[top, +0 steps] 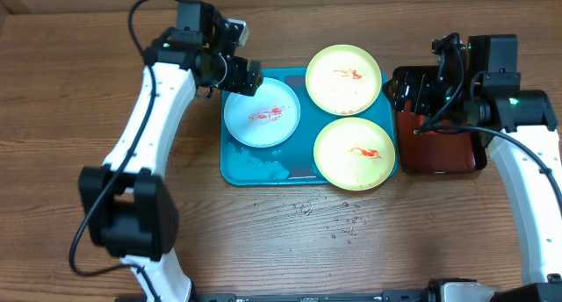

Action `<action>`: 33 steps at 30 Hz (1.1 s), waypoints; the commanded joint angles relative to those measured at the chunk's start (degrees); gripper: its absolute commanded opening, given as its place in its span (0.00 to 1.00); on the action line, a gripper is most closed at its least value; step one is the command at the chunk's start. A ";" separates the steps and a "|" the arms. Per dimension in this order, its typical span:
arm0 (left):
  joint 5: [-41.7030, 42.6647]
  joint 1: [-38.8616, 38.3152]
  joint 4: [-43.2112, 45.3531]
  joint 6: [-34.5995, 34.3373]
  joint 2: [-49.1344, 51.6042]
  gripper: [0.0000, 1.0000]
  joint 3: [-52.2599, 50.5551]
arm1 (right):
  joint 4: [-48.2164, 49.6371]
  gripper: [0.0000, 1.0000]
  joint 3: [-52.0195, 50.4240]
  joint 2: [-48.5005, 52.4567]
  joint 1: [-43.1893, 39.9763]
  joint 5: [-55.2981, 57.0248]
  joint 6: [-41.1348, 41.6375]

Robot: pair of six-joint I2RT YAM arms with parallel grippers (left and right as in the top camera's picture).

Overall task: Clean dirty plates on tray and stack at the side
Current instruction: 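Move the left gripper to the white plate's left rim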

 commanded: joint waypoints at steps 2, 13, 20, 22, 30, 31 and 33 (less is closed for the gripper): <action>-2.58 -0.42 2.34 9.75 5.40 0.89 1.16 | 0.22 0.95 1.53 0.50 0.44 -0.52 0.07; -2.64 -0.42 3.45 17.09 11.87 0.66 1.16 | -0.31 0.95 1.53 0.50 0.44 -0.50 0.04; -9.07 -0.35 3.74 9.42 13.77 0.66 1.16 | -0.90 0.95 1.53 0.50 0.44 -0.48 0.04; -10.69 -0.35 4.37 8.76 13.77 0.66 1.16 | -1.11 0.95 1.53 0.50 0.44 -0.48 0.04; -9.27 -0.15 3.48 8.79 13.79 0.63 1.05 | -1.99 0.95 1.51 0.50 0.44 -0.48 0.04; -8.96 -0.15 2.86 8.81 13.79 0.63 0.92 | -1.99 0.95 1.46 0.50 0.44 -0.48 0.04; -8.96 -0.15 1.73 8.76 13.79 0.60 0.87 | -1.97 0.95 1.46 0.50 0.44 -0.48 0.02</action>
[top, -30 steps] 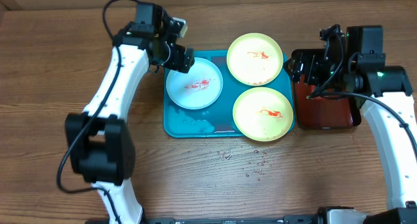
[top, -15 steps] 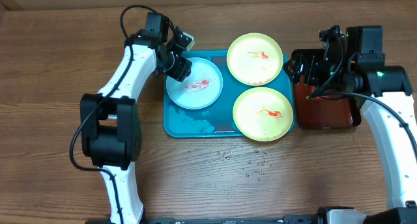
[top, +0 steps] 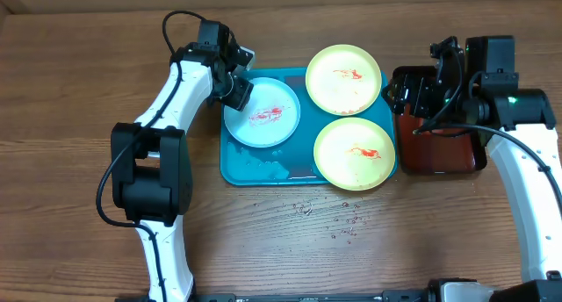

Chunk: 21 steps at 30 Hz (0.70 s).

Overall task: Clean dirty plates on tray and stack at the side
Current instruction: 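Move the left gripper to the white plate's left rim, then grasp the white plate rim with the left gripper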

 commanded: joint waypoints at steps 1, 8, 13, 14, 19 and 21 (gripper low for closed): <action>0.52 -0.17 -1.42 -1.27 0.48 0.59 0.85 | 0.11 0.95 1.46 0.13 0.44 -0.28 0.04; 3.37 -0.17 -3.93 -2.47 0.48 0.53 0.48 | 0.09 0.94 1.46 0.13 0.44 -0.28 0.04; 3.30 -0.17 -3.98 -3.72 0.48 0.53 -1.64 | 0.09 0.94 1.46 0.13 0.44 -0.28 0.04; 3.10 -0.17 -3.96 -4.33 0.48 0.53 -2.14 | 0.09 0.94 1.46 0.13 0.44 -0.28 0.04; 1.77 -0.17 -4.00 -7.08 0.35 0.47 -2.71 | 0.09 0.94 1.46 0.13 0.44 -0.28 0.04; 1.77 -0.17 -4.39 -7.06 0.15 0.49 -1.55 | 0.09 0.94 1.46 0.13 0.44 -0.31 0.04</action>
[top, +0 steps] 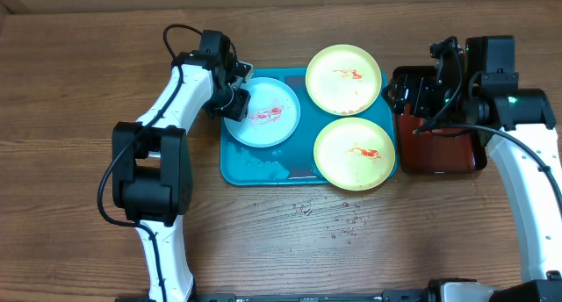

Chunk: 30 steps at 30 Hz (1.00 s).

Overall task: Clean dirty plates on tray and stack at the side
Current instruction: 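Grasp the white plate rim with the left gripper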

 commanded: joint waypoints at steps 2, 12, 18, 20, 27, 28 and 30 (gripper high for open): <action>0.15 -0.17 -1.88 -1.88 0.02 0.53 3.45 | 0.11 0.94 1.46 0.17 0.46 -0.28 0.02; 1.42 -0.48 -5.29 6.64 0.04 0.70 13.88 | 0.13 0.94 1.46 0.17 0.46 -0.26 0.02; 0.28 -0.33 0.61 7.26 1.16 0.67 10.62 | 0.15 0.94 1.46 0.17 0.46 -0.26 0.02; 0.28 -0.35 1.38 7.23 1.97 0.66 10.23 | 0.15 0.94 1.46 0.17 0.46 -0.26 0.02; 0.33 -0.39 1.36 7.23 5.73 0.66 10.19 | 0.13 0.94 1.46 0.17 0.46 -0.26 0.02; 0.33 -0.39 1.25 7.21 6.08 0.65 10.19 | 0.13 0.94 1.46 0.17 0.46 -0.26 0.02; 0.35 -0.39 1.03 7.21 6.71 0.65 10.19 | 0.11 0.94 1.46 0.17 0.46 -0.26 0.02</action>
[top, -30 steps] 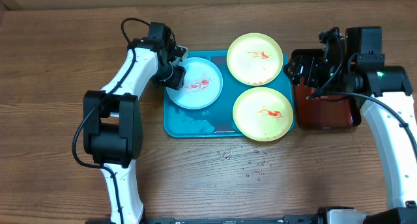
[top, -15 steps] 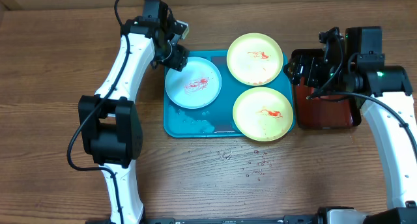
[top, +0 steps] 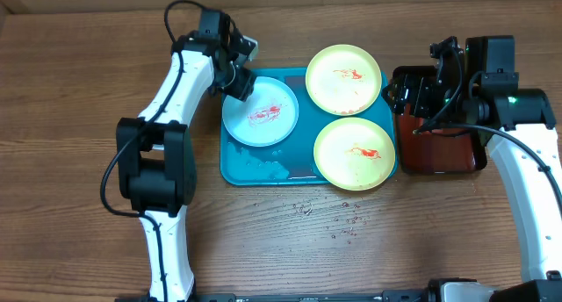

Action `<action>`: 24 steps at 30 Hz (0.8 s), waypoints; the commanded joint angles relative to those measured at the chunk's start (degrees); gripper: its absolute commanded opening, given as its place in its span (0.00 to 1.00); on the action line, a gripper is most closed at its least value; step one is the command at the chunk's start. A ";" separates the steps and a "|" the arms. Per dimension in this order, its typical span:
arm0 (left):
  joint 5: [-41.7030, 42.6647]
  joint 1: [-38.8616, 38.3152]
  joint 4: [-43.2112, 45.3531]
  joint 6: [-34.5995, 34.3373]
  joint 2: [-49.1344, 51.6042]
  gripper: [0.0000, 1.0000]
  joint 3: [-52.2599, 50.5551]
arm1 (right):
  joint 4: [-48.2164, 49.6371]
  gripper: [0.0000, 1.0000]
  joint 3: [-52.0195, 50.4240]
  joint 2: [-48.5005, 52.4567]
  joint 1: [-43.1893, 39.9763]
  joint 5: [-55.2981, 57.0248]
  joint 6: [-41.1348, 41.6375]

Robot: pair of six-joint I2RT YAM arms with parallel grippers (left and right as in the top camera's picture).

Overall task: Clean dirty plates on tray and stack at the side
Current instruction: 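Grasp the white plate rim with the left gripper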

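A light blue plate [top: 261,118] smeared with red lies at the left of the teal tray [top: 263,168]. My left gripper [top: 237,82] sits over the plate's upper-left rim and appears closed on it, though the rim there is hidden. Two yellow-green plates with red stains rest on the tray's right side, one at the back [top: 343,78] and one at the front [top: 354,153]. Over the back left part of the dark red bin [top: 443,154] hangs my right gripper [top: 420,96]. Its fingers are lost against dark shapes in the bin.
The bin stands directly right of the tray. Small droplets or crumbs [top: 342,221] are scattered on the wooden table in front of the tray. The left arm reaches in from the front left, the right arm from the front right.
My left gripper has moved from the blue plate's left rim to its upper-left rim. The plate sits a touch further left. The right arm has not moved.
My left gripper was first above the tray's back left corner, just off the blue plate. Then it was at the plate's upper-left rim, then down at its left rim. Now it is back at the upper-left rim and the plate has shifted slightly. The right arm stayed still throughout.
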 commanded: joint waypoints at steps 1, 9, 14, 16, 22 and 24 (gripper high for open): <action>-0.04 -0.39 -0.28 1.29 1.77 0.65 -0.70 | 0.15 0.94 1.46 0.15 0.44 -0.31 0.04; 0.83 -0.39 -7.15 1.22 1.95 0.48 -0.70 | 0.15 0.94 1.46 0.15 0.44 -0.28 0.04; 0.79 -0.39 -11.26 0.07 1.95 0.53 -0.70 | 0.20 0.95 1.46 0.15 0.44 -0.26 0.00; 0.76 -0.39 -11.87 -1.88 1.95 0.59 -0.70 | 0.20 0.95 1.46 0.15 0.44 -0.26 0.02; 1.22 -0.39 -15.74 -16.33 1.95 0.60 -0.70 | 0.15 0.95 1.46 0.15 0.44 -0.28 0.02; 1.22 -0.39 -17.79 -22.73 1.95 0.54 -0.70 | 0.17 0.95 1.46 0.15 0.44 -0.28 0.02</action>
